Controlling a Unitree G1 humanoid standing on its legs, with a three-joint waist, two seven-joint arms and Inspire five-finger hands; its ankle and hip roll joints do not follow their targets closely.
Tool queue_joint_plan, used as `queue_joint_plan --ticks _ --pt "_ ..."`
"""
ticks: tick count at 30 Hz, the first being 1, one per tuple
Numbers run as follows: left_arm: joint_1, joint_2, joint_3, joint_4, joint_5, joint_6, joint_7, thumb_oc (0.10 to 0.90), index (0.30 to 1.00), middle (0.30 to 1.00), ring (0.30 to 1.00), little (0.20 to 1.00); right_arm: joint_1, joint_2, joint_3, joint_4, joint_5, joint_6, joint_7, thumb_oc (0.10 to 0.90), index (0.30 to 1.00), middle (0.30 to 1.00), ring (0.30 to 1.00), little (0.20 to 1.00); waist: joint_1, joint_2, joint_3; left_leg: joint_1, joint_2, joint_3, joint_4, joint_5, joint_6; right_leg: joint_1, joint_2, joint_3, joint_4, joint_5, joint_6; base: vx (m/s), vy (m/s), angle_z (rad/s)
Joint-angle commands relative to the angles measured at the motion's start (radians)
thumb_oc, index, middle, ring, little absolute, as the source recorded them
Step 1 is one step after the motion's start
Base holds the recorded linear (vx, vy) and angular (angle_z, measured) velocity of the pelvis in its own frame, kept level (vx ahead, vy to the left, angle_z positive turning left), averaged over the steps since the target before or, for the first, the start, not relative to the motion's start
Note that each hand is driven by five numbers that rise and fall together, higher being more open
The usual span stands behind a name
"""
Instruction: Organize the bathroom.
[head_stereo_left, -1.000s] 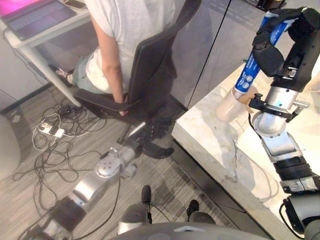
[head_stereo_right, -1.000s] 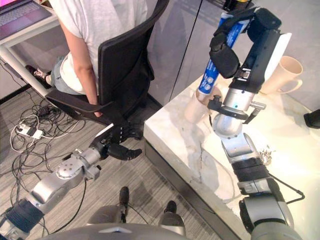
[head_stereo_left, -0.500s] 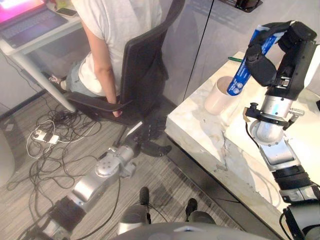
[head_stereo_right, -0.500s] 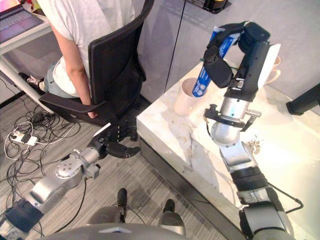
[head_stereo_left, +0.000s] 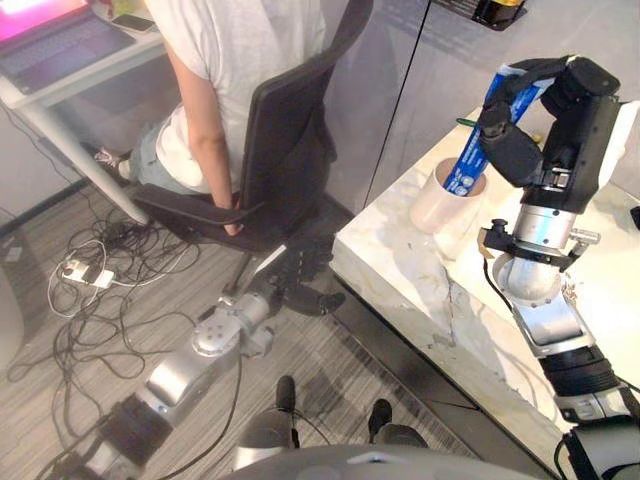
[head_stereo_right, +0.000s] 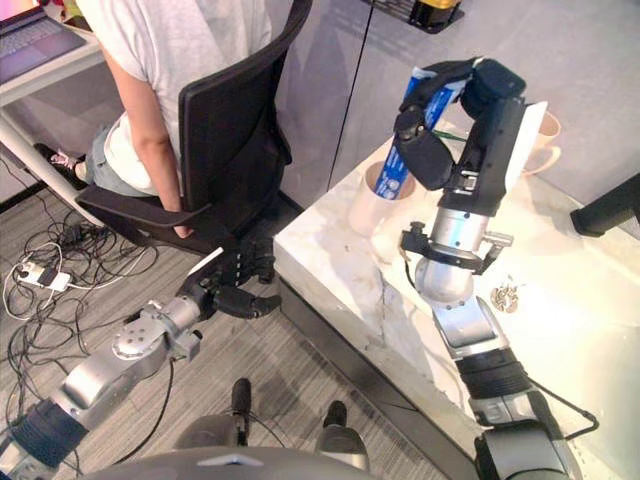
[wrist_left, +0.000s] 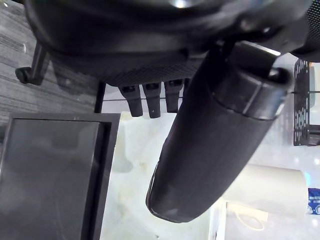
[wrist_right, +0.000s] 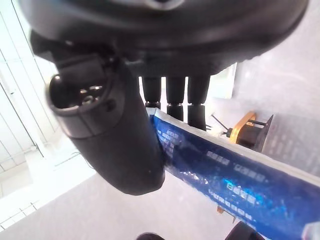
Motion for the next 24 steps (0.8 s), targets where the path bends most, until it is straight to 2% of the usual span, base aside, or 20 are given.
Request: queue_joint_plan --ticks 1,2,3,4,5,13,24 --pt "-0.053 -0.075 -0.039 -0.094 -0.020 -0.076 -0.021 0.800 0.900 0.900 0.900 0.900 -0.084 -0.034 -0.047 -0.084 0.029 -0.064 0.012 0.400 0.300 0.300 0.300 0.300 -0.006 0.034 -0.128 0.074 0.011 0.007 -0.001 -0.143 -0.002 -0.016 0.052 0.001 0.084 -0.143 0.053 0.00 0.000 0.00" --pt "-0.052 -0.076 -0.041 -0.093 -0.016 -0.077 -0.016 0.800 0.900 0.900 0.900 0.900 -0.079 -0.029 -0.045 -0.085 0.033 -0.064 0.014 0.400 0.300 0.300 0.300 0.300 -0.007 0.035 -0.127 0.074 0.010 0.008 -0.001 -0.145 0.000 -0.016 0.052 0.001 0.086 -0.145 0.052 0.00 0.000 0.00" --pt "-0.049 -0.075 -0.040 -0.093 -0.016 -0.075 -0.011 0.800 0.900 0.900 0.900 0.900 -0.068 -0.026 -0.046 -0.095 0.048 -0.055 0.024 0.530 0.495 0.495 0.495 0.495 -0.008 0.036 -0.127 0.075 0.009 0.008 -0.001 -0.145 0.001 -0.017 0.052 0.000 0.091 -0.147 0.053 0.00 0.000 0.00" --pt "-0.049 -0.075 -0.040 -0.092 -0.016 -0.075 -0.009 0.800 0.900 0.900 0.900 0.900 -0.065 -0.024 -0.046 -0.097 0.050 -0.051 0.026 0.599 0.599 0.599 0.599 0.599 -0.009 0.036 -0.127 0.075 0.008 0.008 -0.001 -0.145 0.001 -0.017 0.052 0.001 0.091 -0.147 0.053 0.00 0.000 0.00" --pt "-0.047 -0.075 -0.039 -0.091 -0.017 -0.075 -0.009 0.800 0.900 0.900 0.900 0.900 -0.059 -0.021 -0.047 -0.101 0.053 -0.049 0.029 0.800 0.900 0.900 0.900 0.900 -0.009 0.036 -0.127 0.076 0.008 0.010 -0.001 -0.146 0.002 -0.017 0.052 0.000 0.092 -0.148 0.054 -0.01 0.013 -0.04" --pt "-0.043 -0.075 -0.027 -0.087 -0.006 -0.084 -0.012 0.800 0.900 0.900 0.900 0.900 -0.003 -0.010 -0.051 -0.137 0.091 -0.015 0.072 0.800 0.900 0.900 0.900 0.900 -0.022 0.037 -0.122 0.082 0.004 0.020 -0.001 -0.150 0.012 -0.028 0.051 0.010 0.117 -0.155 0.058 -0.01 0.014 -0.03" --pt "-0.048 -0.089 -0.024 -0.084 0.012 -0.080 0.018 0.800 0.900 0.900 0.900 0.900 0.030 0.001 -0.064 -0.155 0.090 0.019 0.044 0.800 0.900 0.900 0.900 0.900 -0.038 0.039 -0.117 0.090 -0.004 0.031 -0.001 -0.159 0.027 -0.045 0.054 0.031 0.155 -0.170 0.062 -0.02 0.025 -0.03"
